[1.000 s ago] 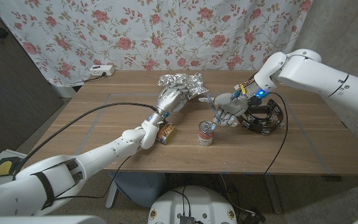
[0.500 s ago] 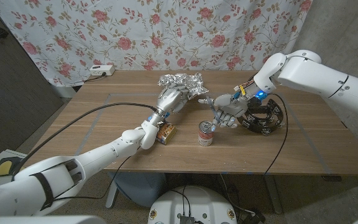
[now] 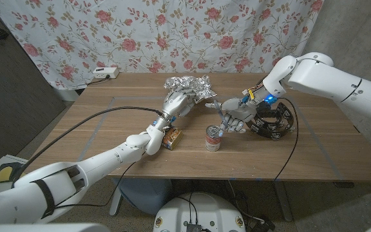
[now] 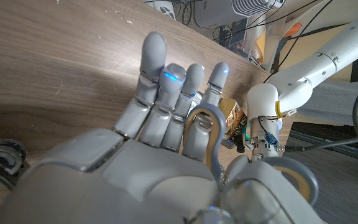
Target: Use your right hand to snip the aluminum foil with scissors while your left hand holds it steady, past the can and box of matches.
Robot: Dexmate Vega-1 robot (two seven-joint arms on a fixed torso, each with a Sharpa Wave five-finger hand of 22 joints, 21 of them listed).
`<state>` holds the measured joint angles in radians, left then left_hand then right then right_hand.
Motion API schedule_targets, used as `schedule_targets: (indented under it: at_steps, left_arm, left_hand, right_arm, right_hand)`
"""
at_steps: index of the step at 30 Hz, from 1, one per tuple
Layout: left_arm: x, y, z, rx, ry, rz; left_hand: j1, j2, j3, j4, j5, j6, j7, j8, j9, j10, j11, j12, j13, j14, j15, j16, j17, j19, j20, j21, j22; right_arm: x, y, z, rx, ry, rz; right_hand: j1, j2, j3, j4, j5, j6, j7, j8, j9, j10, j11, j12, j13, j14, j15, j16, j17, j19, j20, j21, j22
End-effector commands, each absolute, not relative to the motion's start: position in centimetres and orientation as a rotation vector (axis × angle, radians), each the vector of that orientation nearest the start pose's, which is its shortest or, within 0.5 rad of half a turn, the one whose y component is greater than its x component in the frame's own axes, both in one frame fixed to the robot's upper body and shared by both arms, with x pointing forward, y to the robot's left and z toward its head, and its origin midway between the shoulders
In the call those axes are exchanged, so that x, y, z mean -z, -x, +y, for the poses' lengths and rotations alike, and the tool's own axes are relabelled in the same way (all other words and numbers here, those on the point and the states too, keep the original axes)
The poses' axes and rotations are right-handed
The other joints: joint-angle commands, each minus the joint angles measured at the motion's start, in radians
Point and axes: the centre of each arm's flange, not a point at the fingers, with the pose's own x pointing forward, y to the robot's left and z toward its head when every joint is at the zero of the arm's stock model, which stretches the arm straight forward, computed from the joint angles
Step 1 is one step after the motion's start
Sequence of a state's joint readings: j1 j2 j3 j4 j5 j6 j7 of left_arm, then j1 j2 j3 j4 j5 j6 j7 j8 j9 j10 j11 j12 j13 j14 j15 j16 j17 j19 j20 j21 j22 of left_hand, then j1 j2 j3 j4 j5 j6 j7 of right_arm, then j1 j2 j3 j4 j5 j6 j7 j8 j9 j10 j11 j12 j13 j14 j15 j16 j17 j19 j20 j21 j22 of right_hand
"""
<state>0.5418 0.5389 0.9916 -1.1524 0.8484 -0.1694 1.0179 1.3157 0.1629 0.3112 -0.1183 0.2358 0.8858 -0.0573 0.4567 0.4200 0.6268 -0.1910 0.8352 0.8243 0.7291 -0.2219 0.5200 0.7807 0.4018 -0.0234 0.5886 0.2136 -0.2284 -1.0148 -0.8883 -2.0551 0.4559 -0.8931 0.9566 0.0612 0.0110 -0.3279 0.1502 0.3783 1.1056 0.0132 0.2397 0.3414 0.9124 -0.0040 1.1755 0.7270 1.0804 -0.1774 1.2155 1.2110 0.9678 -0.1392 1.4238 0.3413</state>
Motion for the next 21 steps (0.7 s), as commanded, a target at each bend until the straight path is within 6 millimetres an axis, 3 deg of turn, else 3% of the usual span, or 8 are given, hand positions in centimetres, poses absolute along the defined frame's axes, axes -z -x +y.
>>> schedule_targets:
  at_steps: [1,10,17,21]
  left_arm:
    - [4.24,-61.87,13.73,-0.259,-1.296,-1.393]
    - [4.27,-61.78,13.83,-0.262,-1.296,-1.394]
    - [4.4,-61.73,13.89,-0.262,-1.296,-1.394]
    - [4.42,-61.7,14.0,-0.264,-1.295,-1.394]
  left_hand:
    - [0.003,0.006,-0.002,0.001,0.0,0.006,0.001,-0.004,0.002,0.004,0.003,0.001,-0.001,0.011,-0.012,-0.002,0.005,-0.003,-0.008,0.004,-0.001]
    - [0.005,0.007,-0.003,0.001,0.0,0.004,0.003,-0.004,0.003,0.004,0.002,0.001,0.0,0.012,-0.013,-0.005,0.009,-0.004,-0.008,0.006,-0.004]
    - [0.005,0.007,-0.005,0.002,0.001,0.005,0.001,-0.004,0.003,0.004,0.001,0.001,-0.001,0.013,-0.013,-0.008,0.011,-0.004,-0.009,0.007,-0.005]
    - [0.005,0.007,-0.006,0.002,0.001,0.004,0.001,-0.004,0.003,0.003,0.001,0.001,-0.001,0.012,-0.013,-0.01,0.013,-0.005,-0.009,0.007,-0.006]
  right_arm:
    - [-4.86,-50.75,-18.06,-1.014,1.002,0.323]
    - [-4.56,-50.86,-17.95,-1.007,1.0,0.325]
    - [-4.67,-50.74,-17.99,-0.989,0.997,0.315]
    - [-4.72,-50.6,-17.92,-0.984,0.998,0.316]
  right_hand:
    - [0.027,-0.001,0.0,-0.01,-0.001,-0.093,0.119,0.009,0.001,0.005,-0.003,0.007,0.008,0.009,-0.037,0.011,0.004,0.006,-0.06,0.006,0.007]
    - [0.092,0.02,0.02,-0.032,0.0,-0.077,0.111,0.017,0.003,0.019,-0.011,0.007,-0.001,0.027,-0.038,0.024,0.005,0.016,-0.063,0.006,0.001]
    - [0.195,0.09,0.062,-0.059,-0.006,-0.043,0.097,0.031,0.011,0.04,-0.024,0.008,-0.015,0.039,-0.039,0.025,-0.003,0.034,-0.07,0.007,-0.006]
    - [0.212,0.103,0.065,-0.06,-0.015,-0.034,0.094,0.032,0.011,0.042,-0.03,0.009,-0.015,0.046,-0.038,0.032,0.003,0.038,-0.071,0.009,-0.005]
